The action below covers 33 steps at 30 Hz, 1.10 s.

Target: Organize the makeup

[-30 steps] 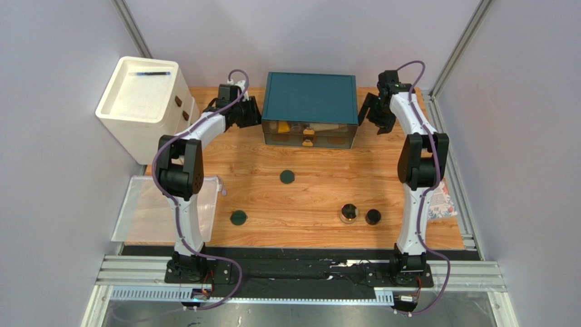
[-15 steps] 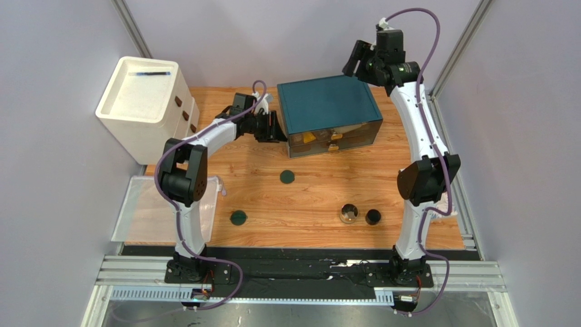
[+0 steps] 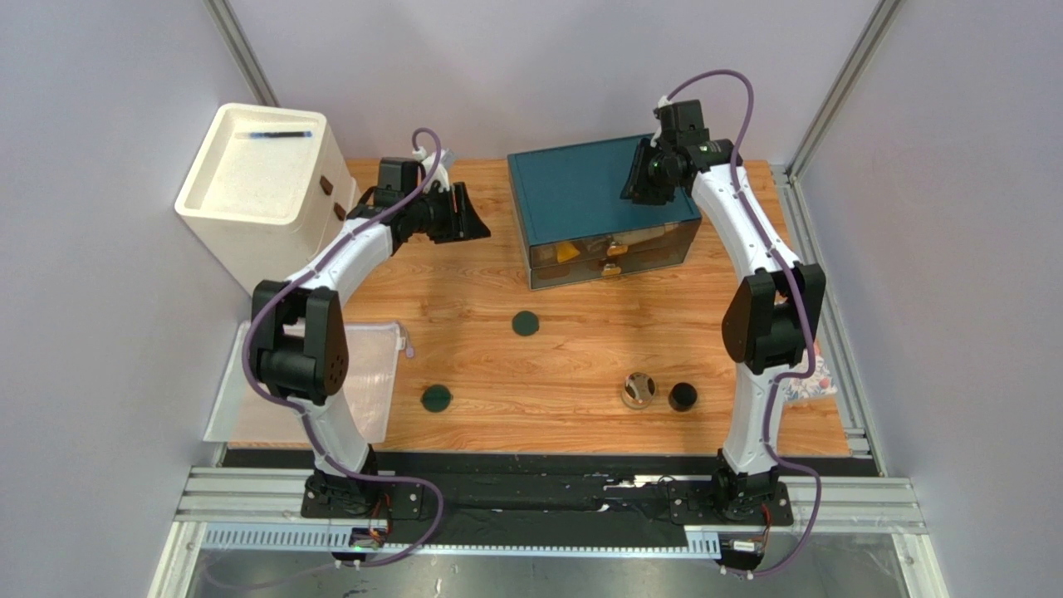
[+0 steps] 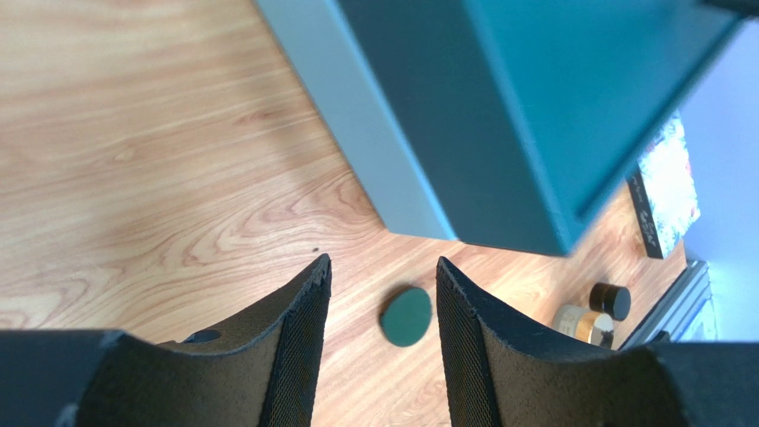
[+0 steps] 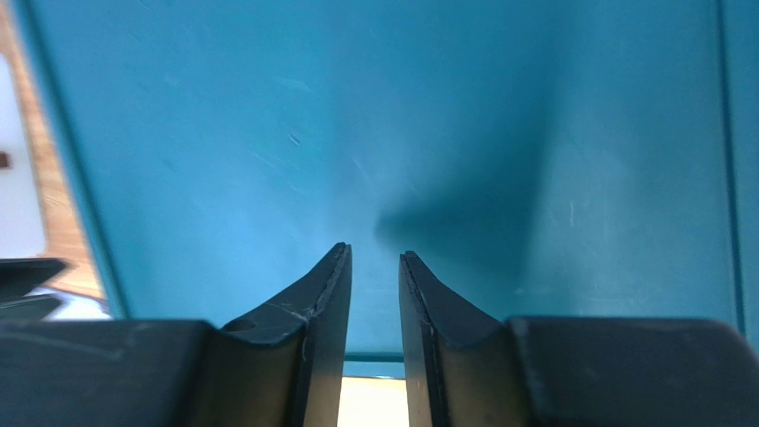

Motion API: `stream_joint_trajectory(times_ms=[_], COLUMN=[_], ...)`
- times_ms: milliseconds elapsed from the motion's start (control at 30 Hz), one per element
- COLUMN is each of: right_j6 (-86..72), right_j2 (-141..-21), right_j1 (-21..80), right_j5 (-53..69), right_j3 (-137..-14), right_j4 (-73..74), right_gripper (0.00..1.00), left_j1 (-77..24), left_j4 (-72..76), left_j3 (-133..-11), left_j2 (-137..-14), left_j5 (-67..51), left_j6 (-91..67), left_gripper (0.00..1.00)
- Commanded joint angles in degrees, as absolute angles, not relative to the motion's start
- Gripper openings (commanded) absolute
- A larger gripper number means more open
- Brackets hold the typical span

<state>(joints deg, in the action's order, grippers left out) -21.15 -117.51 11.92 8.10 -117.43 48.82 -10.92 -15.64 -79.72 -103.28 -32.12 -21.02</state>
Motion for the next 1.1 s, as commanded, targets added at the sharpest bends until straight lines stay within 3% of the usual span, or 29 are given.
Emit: stream_joint_trajectory(times_ms=[0,500,700,767,1067], right_j6=[-18.6,-16.8,-15.6,-15.9,-15.7], right_j2=[-107.6,-84.4,-81.9,-82.1,-87.4], right_j1=[11.7,12.7,15.0,16.1,19.1], right_j5=[8.8,14.4,14.8,13.9,6.4], right_j3=[-109.9,-81.7,-70.5,-66.6,-62.8], right_j4=[43.4,37.8,35.1,33.4,22.9], right_gripper=[0.30,0.33,0.39,0.46,0.57], left_j1=[-11.7,-19.7,-22.1,-22.2,-22.2], left_j4=[-12.3,-5.2,-8.4,-9.4,-17.7], left_j3=[-79.5,-89.5,-96.2,-97.5,-101.4], left_j2=[-96.8,-103.9,-110.0,-112.3,-117.5], left_j5=[-33.3,-37.4,-36.3,-35.3,-28.3], left_j6=[-17.8,-16.8,-14.2,-13.5,-10.8], left_gripper=[0.53,0.52,0.52,0.52,0.52])
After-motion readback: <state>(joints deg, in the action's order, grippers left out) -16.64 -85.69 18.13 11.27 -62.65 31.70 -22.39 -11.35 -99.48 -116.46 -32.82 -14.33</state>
